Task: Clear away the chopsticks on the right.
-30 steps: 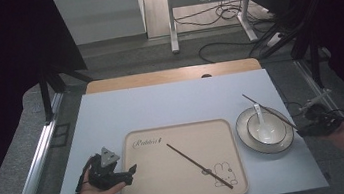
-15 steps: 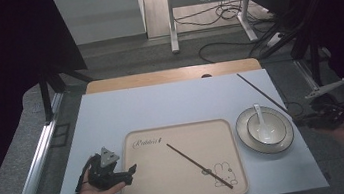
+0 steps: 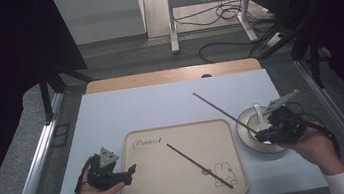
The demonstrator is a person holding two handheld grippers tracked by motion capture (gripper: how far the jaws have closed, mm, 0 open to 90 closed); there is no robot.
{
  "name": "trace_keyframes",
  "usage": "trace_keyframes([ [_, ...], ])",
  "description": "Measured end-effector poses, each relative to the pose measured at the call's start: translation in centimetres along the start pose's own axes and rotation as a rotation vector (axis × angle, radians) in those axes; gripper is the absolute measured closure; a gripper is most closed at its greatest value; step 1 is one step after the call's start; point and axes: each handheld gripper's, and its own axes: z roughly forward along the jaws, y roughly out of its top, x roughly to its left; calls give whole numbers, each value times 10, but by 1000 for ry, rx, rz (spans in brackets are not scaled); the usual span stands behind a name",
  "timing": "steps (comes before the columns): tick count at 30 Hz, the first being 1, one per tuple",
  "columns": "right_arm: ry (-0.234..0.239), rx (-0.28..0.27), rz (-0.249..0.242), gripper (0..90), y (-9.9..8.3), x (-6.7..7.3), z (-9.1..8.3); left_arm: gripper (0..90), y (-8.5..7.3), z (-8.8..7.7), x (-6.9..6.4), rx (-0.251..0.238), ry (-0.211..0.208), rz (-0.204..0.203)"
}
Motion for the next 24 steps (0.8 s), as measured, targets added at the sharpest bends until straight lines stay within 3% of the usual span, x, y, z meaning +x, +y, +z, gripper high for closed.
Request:
trace_keyframes([
  [3, 11, 35, -13, 829, 2, 10, 14, 136, 0, 1, 0, -1, -2, -2],
  [4, 23, 70, -22, 828, 3, 20, 30, 136, 0, 1, 0, 3, -3, 3],
  [5, 23, 70, -22, 828, 3, 20, 30, 136, 0, 1, 0, 3, -3, 3],
  [7, 46, 135, -50, 828, 4, 33, 56, 136, 0, 0, 0, 1, -3, 2],
  [8, 46, 135, -50, 828, 4, 33, 56, 136, 0, 0, 0, 1, -3, 2],
  [9, 54, 174, -69, 829, 5, 40, 71, 136, 0, 0, 0, 1, -2, 3],
  [10, 54, 174, -69, 829, 5, 40, 71, 136, 0, 0, 0, 1, -2, 3],
  [14, 58, 251, -79, 827, 3, 54, 98, 137, 0, 0, 0, 0, -2, 3],
  [17, 59, 256, -81, 823, 3, 57, 102, 136, 0, 0, 0, -1, -3, 3],
  [18, 50, 249, -84, 724, 3, 58, 102, 136, 0, 0, 0, -3, -3, -1],
  [19, 50, 249, -84, 724, 3, 58, 102, 137, 0, 0, 0, -3, -3, -1],
  [20, 49, 240, -92, 667, 4, 59, 101, 137, 0, 0, 0, -5, -3, -2],
  [21, 43, 226, -97, 625, 5, 61, 99, 136, 0, 0, 0, -1, -3, 2],
  [22, 24, 177, -111, 564, 10, 64, 92, 136, 0, 0, 0, 0, -2, 2],
  [23, 24, 177, -111, 564, 10, 64, 92, 136, 0, 0, 0, 1, -2, 3],
  [24, 17, 108, -137, 509, 17, 71, 87, 136, 1, 0, 0, -1, -1, 1],
])
